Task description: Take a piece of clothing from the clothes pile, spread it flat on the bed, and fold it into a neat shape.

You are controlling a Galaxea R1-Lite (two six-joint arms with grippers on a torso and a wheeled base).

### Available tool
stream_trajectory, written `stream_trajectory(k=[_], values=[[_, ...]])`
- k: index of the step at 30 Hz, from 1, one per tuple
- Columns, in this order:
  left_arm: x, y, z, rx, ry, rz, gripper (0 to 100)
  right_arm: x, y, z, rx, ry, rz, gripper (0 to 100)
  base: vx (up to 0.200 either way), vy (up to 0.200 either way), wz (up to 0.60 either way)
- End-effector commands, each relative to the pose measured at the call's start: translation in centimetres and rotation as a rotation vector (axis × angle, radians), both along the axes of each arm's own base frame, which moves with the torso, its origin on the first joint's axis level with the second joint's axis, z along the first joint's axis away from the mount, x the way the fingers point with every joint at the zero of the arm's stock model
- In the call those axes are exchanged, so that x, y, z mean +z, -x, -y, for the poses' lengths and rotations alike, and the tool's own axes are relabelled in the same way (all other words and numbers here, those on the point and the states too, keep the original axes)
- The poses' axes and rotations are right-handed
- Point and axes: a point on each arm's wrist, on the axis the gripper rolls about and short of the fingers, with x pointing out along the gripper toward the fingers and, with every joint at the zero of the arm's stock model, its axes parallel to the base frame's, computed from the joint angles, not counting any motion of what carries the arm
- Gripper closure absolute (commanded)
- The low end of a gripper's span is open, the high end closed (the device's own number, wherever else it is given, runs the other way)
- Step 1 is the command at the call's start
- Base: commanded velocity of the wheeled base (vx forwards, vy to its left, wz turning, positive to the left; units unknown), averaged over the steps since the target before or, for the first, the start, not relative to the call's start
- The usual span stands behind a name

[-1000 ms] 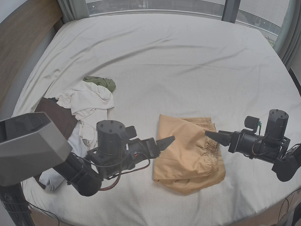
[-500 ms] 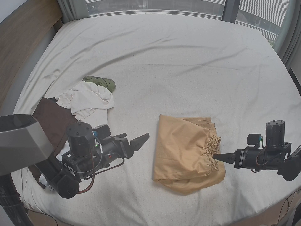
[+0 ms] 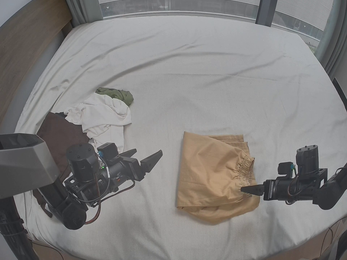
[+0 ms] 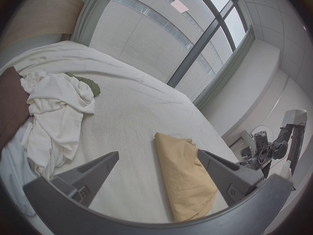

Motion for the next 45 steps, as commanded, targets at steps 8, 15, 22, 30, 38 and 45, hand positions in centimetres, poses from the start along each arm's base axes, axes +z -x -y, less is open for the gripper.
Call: stream_trajectory(k=[8,15,22,30,38,45], values=[[-0.3,0.1,0.1,-0.004,-0.003,-0.008,0,-2.6,-1.4,-1.1,0.016,0.008,-0.049,0,0.000,0.000,0.00],[-1.0,0.0,0.1,-0.003,-0.014,-0.025,0,-2.9,-1.7,-1.1,-0.017,0.024,-0.021,100,0.000,0.000,0.00],[-1.4,0.0,0.2,-0.006,-0.019,-0.032,0,-2.0,-1.2,-0.7,-0.026,0.030,0.005,100,0.000,0.000,0.00],[-1.7,0.0,0.3,-0.007,-0.018,-0.029,0,-1.6,-1.0,0.0,-0.041,0.049,-0.020,100,0.000,0.000,0.00],[-1.7,0.1,0.3,-0.010,-0.020,-0.033,0,-2.3,-1.3,0.2,-0.055,0.096,-0.020,100,0.000,0.000,0.00],[-1.8,0.2,0.4,-0.013,-0.019,-0.032,0,-2.5,-1.5,0.5,-0.053,0.112,-0.012,0,0.000,0.000,0.00]])
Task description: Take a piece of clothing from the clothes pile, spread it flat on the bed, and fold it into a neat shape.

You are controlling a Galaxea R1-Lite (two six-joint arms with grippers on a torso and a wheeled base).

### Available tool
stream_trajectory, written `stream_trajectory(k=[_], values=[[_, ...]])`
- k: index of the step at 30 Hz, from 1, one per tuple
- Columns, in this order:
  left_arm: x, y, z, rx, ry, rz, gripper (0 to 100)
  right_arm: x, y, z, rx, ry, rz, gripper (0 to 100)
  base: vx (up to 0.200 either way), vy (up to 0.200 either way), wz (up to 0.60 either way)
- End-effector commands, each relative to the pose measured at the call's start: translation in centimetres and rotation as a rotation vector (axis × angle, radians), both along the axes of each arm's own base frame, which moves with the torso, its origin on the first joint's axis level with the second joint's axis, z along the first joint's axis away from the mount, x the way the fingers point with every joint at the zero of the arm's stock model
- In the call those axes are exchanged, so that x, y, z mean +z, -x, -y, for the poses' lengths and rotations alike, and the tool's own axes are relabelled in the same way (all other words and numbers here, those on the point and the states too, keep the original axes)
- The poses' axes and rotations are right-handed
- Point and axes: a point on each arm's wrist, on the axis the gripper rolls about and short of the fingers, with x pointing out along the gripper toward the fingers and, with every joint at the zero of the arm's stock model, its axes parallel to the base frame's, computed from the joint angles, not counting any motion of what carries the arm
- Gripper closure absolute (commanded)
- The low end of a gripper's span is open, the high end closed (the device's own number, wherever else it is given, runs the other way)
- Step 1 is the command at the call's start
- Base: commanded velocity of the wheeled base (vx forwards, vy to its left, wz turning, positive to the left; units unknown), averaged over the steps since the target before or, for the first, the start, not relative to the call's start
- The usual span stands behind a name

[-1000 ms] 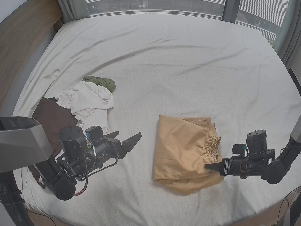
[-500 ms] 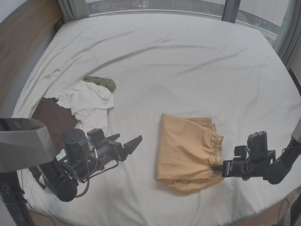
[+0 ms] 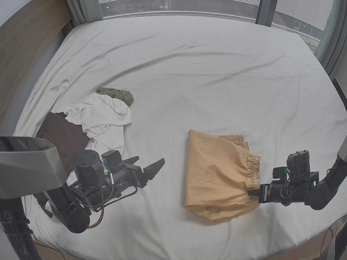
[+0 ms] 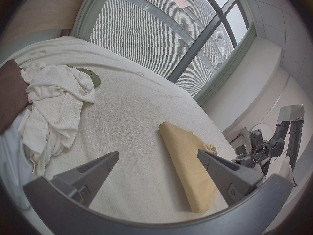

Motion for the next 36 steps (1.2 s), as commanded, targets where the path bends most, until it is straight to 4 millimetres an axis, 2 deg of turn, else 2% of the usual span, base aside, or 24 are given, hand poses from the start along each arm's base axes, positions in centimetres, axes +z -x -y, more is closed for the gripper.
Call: stream_trajectory(k=[1,9,19,27,36], values=[[-0.1,0.0,0.0,-0.001,-0.001,-0.002,0,0.0,-0.1,0.0,0.000,-0.002,0.002,0,0.000,0.000,0.00],[-0.4,0.1,0.2,-0.007,-0.005,-0.011,0,-0.1,-0.3,0.2,-0.007,0.000,0.000,0,0.000,0.000,0.00],[-0.4,0.2,0.3,-0.010,0.001,0.000,0,-1.4,-1.0,0.2,-0.012,-0.003,-0.039,0,0.000,0.000,0.00],[-0.4,0.2,0.2,-0.009,0.001,0.000,0,-3.1,-1.9,-0.9,0.026,-0.081,-0.025,0,0.000,0.000,0.00],[-0.4,0.2,0.2,-0.009,0.001,0.000,0,-2.5,-2.1,-2.6,0.050,-0.243,-0.001,0,0.000,0.000,0.00]])
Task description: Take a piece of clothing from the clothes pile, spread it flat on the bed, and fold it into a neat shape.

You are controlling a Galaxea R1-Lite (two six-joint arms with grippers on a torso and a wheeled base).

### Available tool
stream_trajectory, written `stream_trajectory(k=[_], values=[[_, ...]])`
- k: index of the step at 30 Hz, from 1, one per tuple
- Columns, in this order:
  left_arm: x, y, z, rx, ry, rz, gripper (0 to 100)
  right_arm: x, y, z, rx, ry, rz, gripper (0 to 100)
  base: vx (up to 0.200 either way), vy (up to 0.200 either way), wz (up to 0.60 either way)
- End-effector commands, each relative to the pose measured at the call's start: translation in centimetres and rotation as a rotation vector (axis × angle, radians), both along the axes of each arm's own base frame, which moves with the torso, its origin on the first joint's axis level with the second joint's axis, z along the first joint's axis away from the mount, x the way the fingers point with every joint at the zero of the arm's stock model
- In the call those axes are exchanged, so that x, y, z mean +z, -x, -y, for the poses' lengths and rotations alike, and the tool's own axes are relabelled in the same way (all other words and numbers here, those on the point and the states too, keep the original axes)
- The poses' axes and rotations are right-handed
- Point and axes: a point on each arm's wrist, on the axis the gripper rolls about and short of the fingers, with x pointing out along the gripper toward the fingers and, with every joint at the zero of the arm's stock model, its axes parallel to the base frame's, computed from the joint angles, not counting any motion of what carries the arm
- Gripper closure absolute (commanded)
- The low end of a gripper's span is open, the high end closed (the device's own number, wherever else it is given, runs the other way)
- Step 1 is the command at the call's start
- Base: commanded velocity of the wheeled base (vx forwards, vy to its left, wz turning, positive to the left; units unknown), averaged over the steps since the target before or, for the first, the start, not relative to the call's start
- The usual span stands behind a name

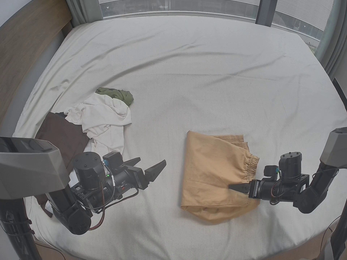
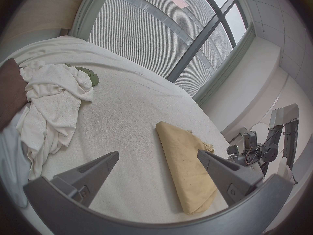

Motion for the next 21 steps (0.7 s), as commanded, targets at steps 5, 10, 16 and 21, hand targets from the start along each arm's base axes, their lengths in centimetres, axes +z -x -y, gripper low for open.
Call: stream_trajectory(k=[5,10,16,21], values=[[-0.1,-0.1,-0.1,0.004,0.000,-0.002,0,-0.6,0.1,-0.7,0.041,-0.032,-0.030,0,0.000,0.000,0.00],[-0.7,0.0,-0.5,0.009,-0.031,-0.015,0,-0.4,-0.1,-0.8,0.050,-0.051,-0.003,0,0.000,0.000,0.00],[-1.1,0.1,-0.7,0.013,-0.056,-0.019,0,-1.1,-0.2,-0.8,0.045,-0.067,0.024,100,0.000,0.000,0.00],[-1.1,0.0,-0.8,0.016,-0.055,-0.018,0,-1.4,-0.4,-1.0,0.044,-0.086,0.053,100,0.000,0.000,0.00]])
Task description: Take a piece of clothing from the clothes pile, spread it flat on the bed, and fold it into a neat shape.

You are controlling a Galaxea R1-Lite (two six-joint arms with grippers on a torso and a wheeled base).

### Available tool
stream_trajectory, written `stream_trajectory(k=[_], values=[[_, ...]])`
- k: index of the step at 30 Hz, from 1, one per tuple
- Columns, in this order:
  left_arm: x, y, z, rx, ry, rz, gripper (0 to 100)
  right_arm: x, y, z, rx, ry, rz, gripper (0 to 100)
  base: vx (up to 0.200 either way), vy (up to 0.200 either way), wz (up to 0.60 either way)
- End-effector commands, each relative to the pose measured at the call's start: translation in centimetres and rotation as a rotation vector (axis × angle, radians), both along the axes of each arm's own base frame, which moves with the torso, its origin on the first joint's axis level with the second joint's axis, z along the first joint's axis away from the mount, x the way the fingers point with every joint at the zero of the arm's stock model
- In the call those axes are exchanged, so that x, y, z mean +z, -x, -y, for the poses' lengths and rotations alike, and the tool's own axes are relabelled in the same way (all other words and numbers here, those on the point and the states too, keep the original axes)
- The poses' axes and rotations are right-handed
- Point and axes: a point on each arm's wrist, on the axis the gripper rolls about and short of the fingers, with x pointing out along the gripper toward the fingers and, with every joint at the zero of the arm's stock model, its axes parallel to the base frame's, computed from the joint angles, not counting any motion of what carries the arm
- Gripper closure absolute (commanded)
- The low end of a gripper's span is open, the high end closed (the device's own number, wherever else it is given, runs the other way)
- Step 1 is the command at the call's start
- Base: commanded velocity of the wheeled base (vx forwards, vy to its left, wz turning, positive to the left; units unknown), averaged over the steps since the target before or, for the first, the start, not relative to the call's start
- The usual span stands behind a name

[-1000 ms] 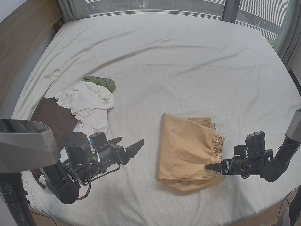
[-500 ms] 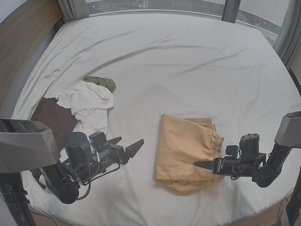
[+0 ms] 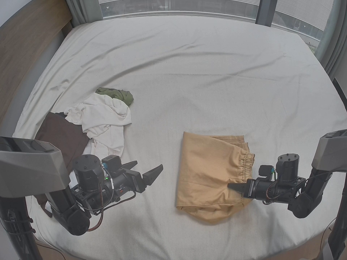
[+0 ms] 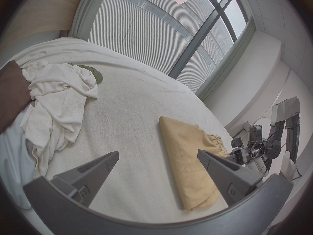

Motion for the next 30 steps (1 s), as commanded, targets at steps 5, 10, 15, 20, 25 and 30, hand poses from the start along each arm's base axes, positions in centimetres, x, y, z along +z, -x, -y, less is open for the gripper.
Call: stream_trajectory(k=[5,10,15,20,25,30], values=[[0.0,-0.1,-0.2,0.008,0.001,0.002,0,-0.2,0.4,-0.4,0.036,-0.043,0.025,100,0.000,0.000,0.00],[0.2,-0.1,-0.3,0.008,0.003,0.006,0,0.5,0.6,-0.9,0.075,-0.102,0.093,100,0.000,0.000,0.00],[0.2,-0.2,-0.4,0.014,0.005,0.009,0,1.1,0.4,-1.3,0.084,-0.130,0.135,100,0.000,0.000,0.00],[0.3,-0.4,-0.7,0.023,0.006,0.011,0,1.6,-0.1,-1.6,0.086,-0.145,0.162,100,0.000,0.000,0.00],[0.3,-0.4,-0.7,0.024,0.008,0.012,0,3.0,-0.8,-1.9,0.082,-0.199,0.193,100,0.000,0.000,0.00],[0.4,-0.4,-0.7,0.024,0.009,0.015,0,5.3,-0.9,-2.4,0.108,-0.235,0.260,100,0.000,0.000,0.00]])
